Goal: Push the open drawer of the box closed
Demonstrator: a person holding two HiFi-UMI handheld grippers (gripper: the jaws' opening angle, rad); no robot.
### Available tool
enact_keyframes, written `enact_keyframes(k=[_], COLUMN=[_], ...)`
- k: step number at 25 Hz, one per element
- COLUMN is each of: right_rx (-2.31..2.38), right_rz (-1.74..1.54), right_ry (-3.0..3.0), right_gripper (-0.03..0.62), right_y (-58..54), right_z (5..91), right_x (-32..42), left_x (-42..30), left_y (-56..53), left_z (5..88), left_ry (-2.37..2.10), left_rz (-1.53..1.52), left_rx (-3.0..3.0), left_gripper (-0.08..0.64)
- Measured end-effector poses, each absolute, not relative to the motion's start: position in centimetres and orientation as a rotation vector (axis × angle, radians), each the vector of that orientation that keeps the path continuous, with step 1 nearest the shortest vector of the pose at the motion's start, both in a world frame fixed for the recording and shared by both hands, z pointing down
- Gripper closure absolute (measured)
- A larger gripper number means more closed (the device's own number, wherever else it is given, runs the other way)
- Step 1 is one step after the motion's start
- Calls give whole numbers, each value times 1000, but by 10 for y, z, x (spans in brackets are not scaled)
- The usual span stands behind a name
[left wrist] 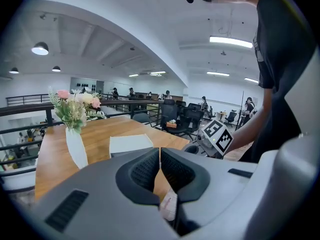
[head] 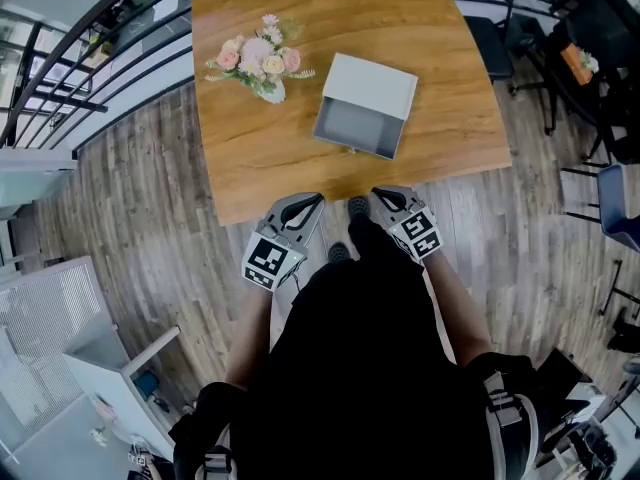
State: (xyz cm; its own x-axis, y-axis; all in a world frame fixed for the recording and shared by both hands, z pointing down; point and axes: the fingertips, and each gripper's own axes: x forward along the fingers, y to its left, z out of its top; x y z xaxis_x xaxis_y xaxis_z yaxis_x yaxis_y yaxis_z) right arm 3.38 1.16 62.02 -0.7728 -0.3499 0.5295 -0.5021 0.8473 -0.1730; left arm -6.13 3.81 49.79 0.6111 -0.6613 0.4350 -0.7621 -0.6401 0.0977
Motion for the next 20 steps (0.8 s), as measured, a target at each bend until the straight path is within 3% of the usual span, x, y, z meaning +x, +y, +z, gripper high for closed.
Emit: enact_keyframes(k=[13, 20], right_rx=[192, 203], right_rz=[450, 519], right_ry=[-2543, -2506], right_gripper=[575, 574], right_y=[-23, -38], right_z=[665, 686], right_x=[-14, -21], left_x=[-82, -92], left_y=[-23, -44], left_z=[498, 500], left_ry=[-1334, -1342], left_rz=[563, 588], left_rx=[2432, 2415], left_gripper=[531, 531])
